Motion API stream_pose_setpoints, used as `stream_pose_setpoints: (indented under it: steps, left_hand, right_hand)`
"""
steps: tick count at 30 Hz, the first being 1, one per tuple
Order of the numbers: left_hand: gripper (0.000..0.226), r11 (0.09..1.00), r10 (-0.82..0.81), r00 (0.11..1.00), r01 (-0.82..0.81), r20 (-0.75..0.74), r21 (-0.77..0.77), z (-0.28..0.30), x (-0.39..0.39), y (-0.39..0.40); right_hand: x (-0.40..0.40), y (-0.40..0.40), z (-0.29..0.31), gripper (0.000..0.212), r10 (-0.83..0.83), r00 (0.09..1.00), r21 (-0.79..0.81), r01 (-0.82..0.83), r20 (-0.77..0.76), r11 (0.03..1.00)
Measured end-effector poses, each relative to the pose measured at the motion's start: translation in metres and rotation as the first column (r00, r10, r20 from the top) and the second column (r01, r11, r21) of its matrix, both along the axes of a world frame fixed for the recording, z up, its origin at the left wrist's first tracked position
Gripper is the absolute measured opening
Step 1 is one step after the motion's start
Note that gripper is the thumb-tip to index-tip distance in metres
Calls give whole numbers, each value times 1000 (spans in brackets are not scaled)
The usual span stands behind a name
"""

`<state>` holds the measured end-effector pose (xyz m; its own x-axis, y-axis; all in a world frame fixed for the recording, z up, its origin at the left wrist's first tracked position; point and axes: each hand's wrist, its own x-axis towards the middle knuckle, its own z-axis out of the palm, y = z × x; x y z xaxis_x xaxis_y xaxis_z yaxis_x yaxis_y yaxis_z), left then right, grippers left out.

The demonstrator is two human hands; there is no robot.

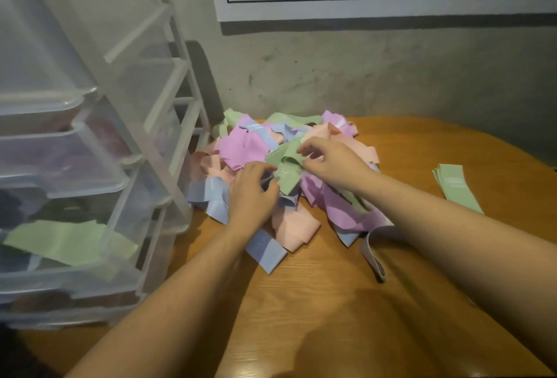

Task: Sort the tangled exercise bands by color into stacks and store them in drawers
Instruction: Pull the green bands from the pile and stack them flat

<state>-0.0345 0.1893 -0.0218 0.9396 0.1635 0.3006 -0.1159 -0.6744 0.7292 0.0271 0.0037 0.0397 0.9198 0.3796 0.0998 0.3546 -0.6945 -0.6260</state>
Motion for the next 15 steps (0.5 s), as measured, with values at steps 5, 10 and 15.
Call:
stream_pose_setpoints:
  steps: [5,10,15]
  left_hand:
    - [27,999,47,998,-46,-35,23,-4,11,2]
    - [24,999,34,999,-33,-37,16,-7,14,1]
    - [27,999,40,999,-41,-28,-32,-8,18,0]
  right_hand:
    - [34,23,-6,30,-6,1000,-52,6,-3,999]
    - [51,25,-15,48,-67,993,-148,52,-94,988]
    - [46,15,-14,39,-64,977,-68,51,-204,996]
